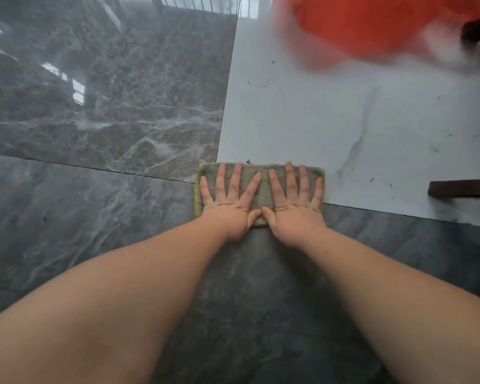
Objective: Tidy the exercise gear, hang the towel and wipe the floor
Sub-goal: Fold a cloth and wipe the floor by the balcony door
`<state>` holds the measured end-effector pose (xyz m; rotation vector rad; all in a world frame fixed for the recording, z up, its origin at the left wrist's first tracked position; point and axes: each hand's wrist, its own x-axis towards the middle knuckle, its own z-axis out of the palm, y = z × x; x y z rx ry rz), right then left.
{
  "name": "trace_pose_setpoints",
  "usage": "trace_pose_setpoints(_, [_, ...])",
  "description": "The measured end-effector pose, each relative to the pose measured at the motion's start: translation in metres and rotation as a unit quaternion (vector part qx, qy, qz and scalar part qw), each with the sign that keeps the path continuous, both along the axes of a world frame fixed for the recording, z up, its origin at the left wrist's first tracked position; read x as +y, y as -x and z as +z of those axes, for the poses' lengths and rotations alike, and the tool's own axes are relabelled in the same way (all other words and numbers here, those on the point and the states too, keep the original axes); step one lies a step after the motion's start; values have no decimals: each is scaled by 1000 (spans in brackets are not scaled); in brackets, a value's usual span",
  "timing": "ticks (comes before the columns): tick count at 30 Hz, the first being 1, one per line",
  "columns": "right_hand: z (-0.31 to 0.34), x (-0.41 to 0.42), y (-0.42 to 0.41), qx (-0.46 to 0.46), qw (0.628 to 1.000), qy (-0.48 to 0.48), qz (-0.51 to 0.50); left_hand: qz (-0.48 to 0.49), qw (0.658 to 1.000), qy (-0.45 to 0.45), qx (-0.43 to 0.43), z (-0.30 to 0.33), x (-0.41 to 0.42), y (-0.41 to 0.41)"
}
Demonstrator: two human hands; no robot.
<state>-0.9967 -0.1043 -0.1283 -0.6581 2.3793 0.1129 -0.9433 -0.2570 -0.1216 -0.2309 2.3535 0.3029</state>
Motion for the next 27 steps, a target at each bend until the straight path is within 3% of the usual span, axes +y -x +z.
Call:
trace_pose_setpoints(9, [-1, -2, -9, 45, 998, 22, -43, -16, 997, 2, 81, -8, 0, -13])
trace_pose_setpoints(13, [-5, -1, -52, 63, 994, 28, -80, -72, 990, 17, 120, -11, -11, -40])
trace_pose_setpoints(27, [2, 2, -391, 46, 995, 36, -83, -83, 992, 3, 94, -3, -14, -370])
